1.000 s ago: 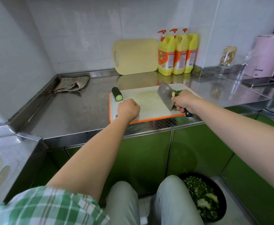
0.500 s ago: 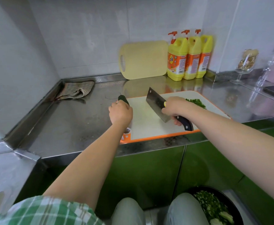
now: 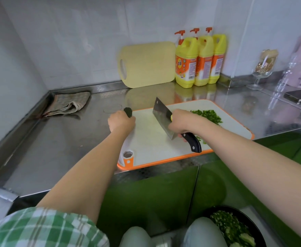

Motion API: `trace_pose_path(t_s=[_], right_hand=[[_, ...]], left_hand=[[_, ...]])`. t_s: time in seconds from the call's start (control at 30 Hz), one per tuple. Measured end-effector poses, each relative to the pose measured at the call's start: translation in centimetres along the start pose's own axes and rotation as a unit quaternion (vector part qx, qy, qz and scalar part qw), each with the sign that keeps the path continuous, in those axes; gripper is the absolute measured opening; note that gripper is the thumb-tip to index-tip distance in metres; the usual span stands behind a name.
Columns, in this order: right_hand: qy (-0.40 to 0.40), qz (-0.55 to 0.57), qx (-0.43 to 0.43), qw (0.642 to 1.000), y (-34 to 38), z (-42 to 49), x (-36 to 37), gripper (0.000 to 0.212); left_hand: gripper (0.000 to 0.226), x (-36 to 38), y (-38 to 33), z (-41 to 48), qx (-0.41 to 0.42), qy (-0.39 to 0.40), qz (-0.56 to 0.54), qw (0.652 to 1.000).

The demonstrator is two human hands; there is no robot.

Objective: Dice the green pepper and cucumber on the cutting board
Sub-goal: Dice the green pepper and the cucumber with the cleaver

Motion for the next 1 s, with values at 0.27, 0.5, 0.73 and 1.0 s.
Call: trace_pose_path(t_s=[0.27, 0.5, 0.73, 1.0], right_hand=[[0.003, 0.02, 0.019, 1.0, 0.0, -0.4, 1.0, 0.013], [-0.054, 0.184, -0.029, 0.981, 0.2, -1.7, 0.7, 0.014], [-0.099, 0.255, -0.058, 0.96, 0.2, -3.8, -1.3, 0.014], [-0.056, 0.261, -0.044, 0.963, 2.2, -5.9, -0.5, 0.013]], left_hand=[[0.042, 2.3, -0.9, -4.4, -0.082, 0.108, -0.313, 0.94], [0.038, 3.1, -1.1, -6.8, -0.062, 0.134, -0.278, 0.949], [0.043, 3.6, -0.4, -7.3, -0.073, 0.141, -0.302, 0.94], [0.039, 3.9, 0.4, -7.3, -0.072, 0.13, -0.326, 0.934]])
Point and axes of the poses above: each hand's wrist, its own z-axis towards the middle knuckle, its own x-axis out of the palm, y = z × x, the point moved 10 cm from there along z, towards the middle knuckle, and after that the axes turned 2 degrees about -x, right-handed, at the moved point
